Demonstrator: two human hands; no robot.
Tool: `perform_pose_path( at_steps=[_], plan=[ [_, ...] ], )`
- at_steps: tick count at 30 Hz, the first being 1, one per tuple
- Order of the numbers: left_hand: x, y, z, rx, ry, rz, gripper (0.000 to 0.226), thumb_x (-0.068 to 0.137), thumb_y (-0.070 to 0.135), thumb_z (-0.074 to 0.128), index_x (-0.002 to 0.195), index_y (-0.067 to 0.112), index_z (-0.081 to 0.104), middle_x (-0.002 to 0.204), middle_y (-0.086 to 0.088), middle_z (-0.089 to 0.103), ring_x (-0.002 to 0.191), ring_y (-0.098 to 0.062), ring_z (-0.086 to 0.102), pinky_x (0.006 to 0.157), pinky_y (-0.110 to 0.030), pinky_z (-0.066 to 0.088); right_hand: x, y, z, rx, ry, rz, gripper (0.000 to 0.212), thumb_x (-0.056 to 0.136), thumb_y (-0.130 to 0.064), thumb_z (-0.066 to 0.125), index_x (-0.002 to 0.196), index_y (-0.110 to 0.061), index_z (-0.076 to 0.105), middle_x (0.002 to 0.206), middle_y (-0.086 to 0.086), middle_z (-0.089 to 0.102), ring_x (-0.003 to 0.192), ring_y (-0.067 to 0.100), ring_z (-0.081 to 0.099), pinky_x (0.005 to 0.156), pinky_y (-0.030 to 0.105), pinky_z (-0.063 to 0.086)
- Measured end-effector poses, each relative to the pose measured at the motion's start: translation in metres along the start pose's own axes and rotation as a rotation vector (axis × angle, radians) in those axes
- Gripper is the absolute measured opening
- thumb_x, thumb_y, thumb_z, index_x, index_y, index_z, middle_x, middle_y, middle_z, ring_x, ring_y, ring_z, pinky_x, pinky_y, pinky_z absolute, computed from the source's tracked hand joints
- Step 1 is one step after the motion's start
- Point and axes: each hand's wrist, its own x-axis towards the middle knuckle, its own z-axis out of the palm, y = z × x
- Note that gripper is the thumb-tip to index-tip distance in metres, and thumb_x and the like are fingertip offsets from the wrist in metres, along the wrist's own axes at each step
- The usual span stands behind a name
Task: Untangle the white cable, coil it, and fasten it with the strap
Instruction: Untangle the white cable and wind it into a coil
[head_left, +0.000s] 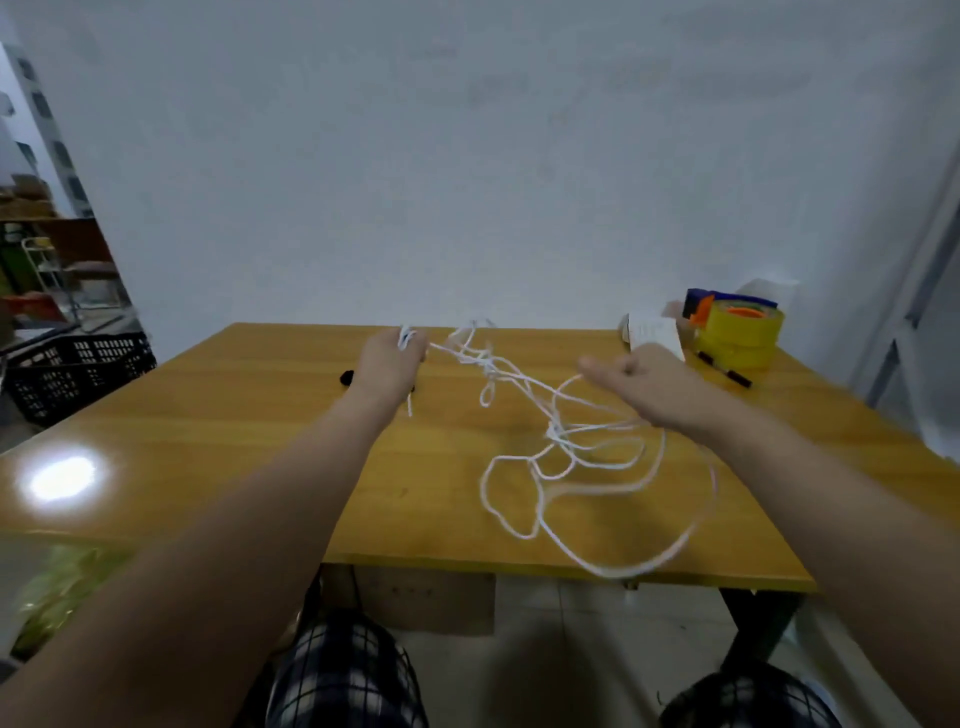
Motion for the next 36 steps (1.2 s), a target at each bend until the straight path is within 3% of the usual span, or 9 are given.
perform_pose_path(
  at_steps=[4,7,10,13,16,22,26,30,36],
  plan=[
    [-0.01,0.028,0.012,-0.157,0.013,0.084,0.028,0.093,0.022,0.051,0.066,0.013,0.05,0.059,-0.002,0.041,0.053,-0.018,0.036,0.053,-0.03,0.032,0.009,0.023,0.027,-0.45,-0.13,0.162,0.032,0.082,-0.039,0.065,0.105,-0.019,0.055,0.094,0.003,0.062,0.083,0.018,0.06,0.071,0.031,0.047],
    [-0.02,0.039,0.018,-0.233,-0.123,0.115,0.029,0.095,0.026,0.05,0.068,0.016,0.051,0.056,-0.002,0.038,0.045,-0.015,0.032,0.044,-0.022,0.028,0.012,-0.005,0.039,0.105,0.286,0.002,0.036,0.086,-0.015,0.058,0.122,-0.017,0.051,0.122,0.003,0.055,0.116,0.018,0.052,0.094,0.027,0.041],
    [-0.028,0.051,0.022,-0.319,-0.215,0.136,0.029,0.096,0.026,0.051,0.07,0.014,0.052,0.046,0.006,0.034,0.036,-0.008,0.029,0.039,-0.018,0.026,0.012,-0.038,0.054,0.498,0.077,-0.088,0.064,0.084,-0.032,0.065,0.138,-0.021,0.031,0.122,-0.004,0.053,0.114,0.009,0.053,0.093,0.022,0.04],
    [-0.026,0.06,0.022,-0.326,-0.191,0.14,0.03,0.096,0.024,0.05,0.067,0.015,0.051,0.038,0.011,0.034,0.031,-0.004,0.029,0.038,-0.015,0.025,0.017,-0.04,0.067,0.525,-0.055,-0.168,0.05,0.084,-0.022,0.066,0.126,-0.026,0.04,0.088,0.001,0.063,0.076,0.004,0.062,0.071,0.014,0.047],
    [-0.011,0.052,0.008,-0.295,0.004,0.056,0.031,0.096,0.024,0.049,0.066,0.017,0.049,0.048,0.001,0.037,0.04,-0.013,0.033,0.044,-0.021,0.025,0.023,-0.028,0.055,0.489,0.155,-0.202,0.008,0.092,-0.025,0.054,0.096,-0.024,0.061,0.067,0.0,0.056,0.054,0.0,0.047,0.055,0.013,0.04],
    [0.011,0.024,-0.027,-0.422,0.192,-0.129,0.026,0.094,0.021,0.045,0.07,0.013,0.047,0.058,-0.001,0.036,0.047,-0.016,0.029,0.043,-0.02,0.025,0.021,0.056,0.033,0.186,0.293,0.134,0.04,0.094,-0.035,0.049,0.059,-0.018,0.058,0.061,0.002,0.052,0.061,0.014,0.045,0.062,0.031,0.034],
    [0.003,0.024,-0.001,-0.487,0.159,-0.112,0.029,0.098,0.028,0.043,0.072,0.015,0.045,0.059,0.0,0.034,0.045,-0.015,0.027,0.044,-0.021,0.024,0.035,0.077,0.048,-0.107,0.093,0.485,0.029,0.096,-0.029,0.047,0.101,-0.007,0.064,0.097,0.015,0.061,0.086,0.028,0.055,0.072,0.033,0.04],
    [-0.005,0.029,0.016,-0.495,-0.044,-0.027,0.031,0.099,0.024,0.045,0.069,0.015,0.046,0.048,0.003,0.032,0.032,-0.007,0.025,0.038,-0.016,0.022,0.041,0.031,0.046,0.299,0.392,0.144,0.044,0.095,-0.011,0.044,0.138,-0.018,0.037,0.139,0.004,0.045,0.123,0.016,0.045,0.094,0.02,0.037],
    [-0.006,0.039,0.023,-0.44,-0.135,0.04,0.031,0.099,0.027,0.045,0.07,0.017,0.046,0.048,0.004,0.031,0.037,-0.009,0.027,0.04,-0.019,0.024,0.029,-0.04,0.071,0.479,-0.229,-0.133,0.057,0.084,-0.034,0.062,0.134,-0.018,0.039,0.093,0.007,0.065,0.079,0.014,0.062,0.071,0.021,0.049]
  ],
)
